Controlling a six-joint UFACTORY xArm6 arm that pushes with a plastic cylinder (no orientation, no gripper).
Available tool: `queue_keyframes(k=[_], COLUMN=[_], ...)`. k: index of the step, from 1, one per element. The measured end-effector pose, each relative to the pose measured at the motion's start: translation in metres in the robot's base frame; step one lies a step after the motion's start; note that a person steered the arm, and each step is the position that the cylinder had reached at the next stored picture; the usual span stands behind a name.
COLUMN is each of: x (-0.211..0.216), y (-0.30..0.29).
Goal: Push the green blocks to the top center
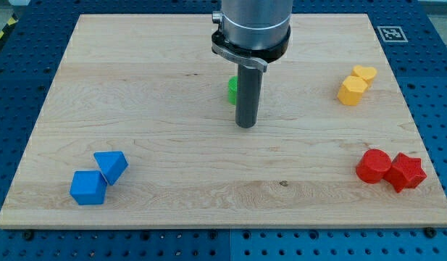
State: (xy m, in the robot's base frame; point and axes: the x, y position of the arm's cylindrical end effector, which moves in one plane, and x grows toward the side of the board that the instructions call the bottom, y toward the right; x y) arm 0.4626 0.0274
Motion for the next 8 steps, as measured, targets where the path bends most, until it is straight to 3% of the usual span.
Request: queue_keyframes(k=[8], x=[-0.111], y=[-0.022])
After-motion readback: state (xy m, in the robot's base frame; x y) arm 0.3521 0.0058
